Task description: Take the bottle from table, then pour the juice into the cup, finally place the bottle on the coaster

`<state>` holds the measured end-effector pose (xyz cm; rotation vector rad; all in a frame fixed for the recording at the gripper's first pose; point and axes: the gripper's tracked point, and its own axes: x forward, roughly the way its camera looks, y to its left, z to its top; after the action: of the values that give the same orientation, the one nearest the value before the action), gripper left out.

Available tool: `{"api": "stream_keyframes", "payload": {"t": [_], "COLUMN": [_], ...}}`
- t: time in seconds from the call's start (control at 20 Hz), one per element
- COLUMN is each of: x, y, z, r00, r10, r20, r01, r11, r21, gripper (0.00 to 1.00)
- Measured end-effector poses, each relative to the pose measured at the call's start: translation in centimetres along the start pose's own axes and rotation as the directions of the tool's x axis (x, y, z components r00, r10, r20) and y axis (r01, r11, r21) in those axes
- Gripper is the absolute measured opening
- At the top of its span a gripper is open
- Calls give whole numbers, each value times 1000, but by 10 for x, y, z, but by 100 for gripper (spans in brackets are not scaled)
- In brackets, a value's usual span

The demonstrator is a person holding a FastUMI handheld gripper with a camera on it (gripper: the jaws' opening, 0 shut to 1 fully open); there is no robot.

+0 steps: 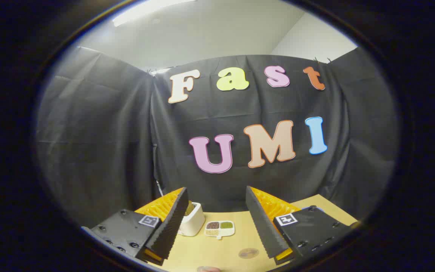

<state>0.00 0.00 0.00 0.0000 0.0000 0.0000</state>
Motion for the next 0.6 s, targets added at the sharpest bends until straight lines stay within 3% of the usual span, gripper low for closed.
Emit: {"api": "stream_keyframes", "payload": {"t": [0.6], "x": [-1], "y": [18], "z": [-4], "r00": [996], "r10": [-66], "r20": [52], "r01": [67], "r11": [998], "r21": [-8], "gripper": [95]}}
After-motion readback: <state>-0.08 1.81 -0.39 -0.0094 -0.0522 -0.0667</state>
